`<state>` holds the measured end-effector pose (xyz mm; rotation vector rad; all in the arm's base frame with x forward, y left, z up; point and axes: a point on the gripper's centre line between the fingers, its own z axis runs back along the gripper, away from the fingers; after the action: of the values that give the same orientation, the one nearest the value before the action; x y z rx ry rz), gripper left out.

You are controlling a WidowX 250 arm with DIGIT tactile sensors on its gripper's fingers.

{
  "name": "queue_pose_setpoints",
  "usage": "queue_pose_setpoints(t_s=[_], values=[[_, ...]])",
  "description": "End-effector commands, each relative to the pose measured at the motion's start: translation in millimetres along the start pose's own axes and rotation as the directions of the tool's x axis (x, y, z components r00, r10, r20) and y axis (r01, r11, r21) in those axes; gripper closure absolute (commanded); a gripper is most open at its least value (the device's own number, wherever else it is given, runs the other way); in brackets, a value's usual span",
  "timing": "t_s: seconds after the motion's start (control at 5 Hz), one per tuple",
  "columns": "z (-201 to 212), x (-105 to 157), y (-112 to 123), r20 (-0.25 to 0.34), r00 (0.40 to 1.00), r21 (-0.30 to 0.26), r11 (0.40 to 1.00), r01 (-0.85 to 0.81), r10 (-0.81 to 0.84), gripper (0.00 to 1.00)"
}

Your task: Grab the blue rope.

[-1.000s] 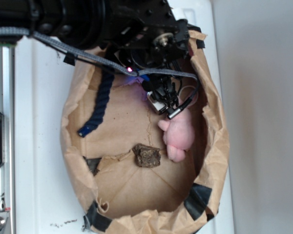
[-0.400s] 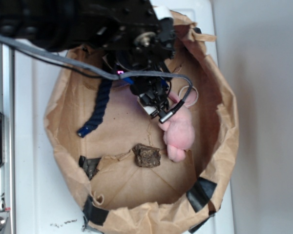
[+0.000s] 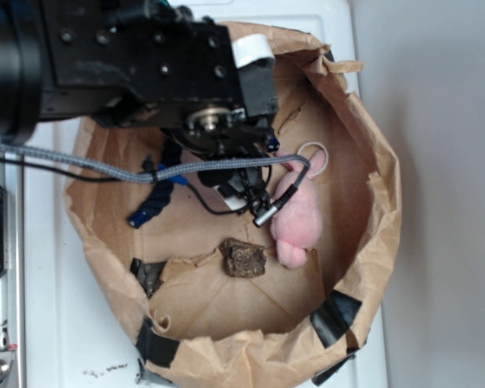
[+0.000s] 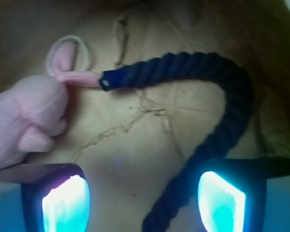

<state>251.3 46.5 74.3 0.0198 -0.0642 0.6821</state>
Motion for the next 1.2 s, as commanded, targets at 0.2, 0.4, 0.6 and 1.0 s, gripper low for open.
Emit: queue_pose_setpoints(t_s=[0.2, 0.4, 0.6, 1.0], values=[[3.6, -20.2, 21.8, 0.056, 0.998, 0.035, 0.999, -0.018, 0.016, 0.00], [-3.3, -26.2, 24.1, 0.076, 0.997, 0.030, 1.000, -0.008, 0.006, 0.00], [-13.9, -22.8, 23.7, 0.076, 0.997, 0.002, 1.000, -0.001, 0.000, 0.00], [-36.7, -5.2, 14.0, 0.058, 0.998, -0.024, 1.000, 0.011, -0.009, 0.00]])
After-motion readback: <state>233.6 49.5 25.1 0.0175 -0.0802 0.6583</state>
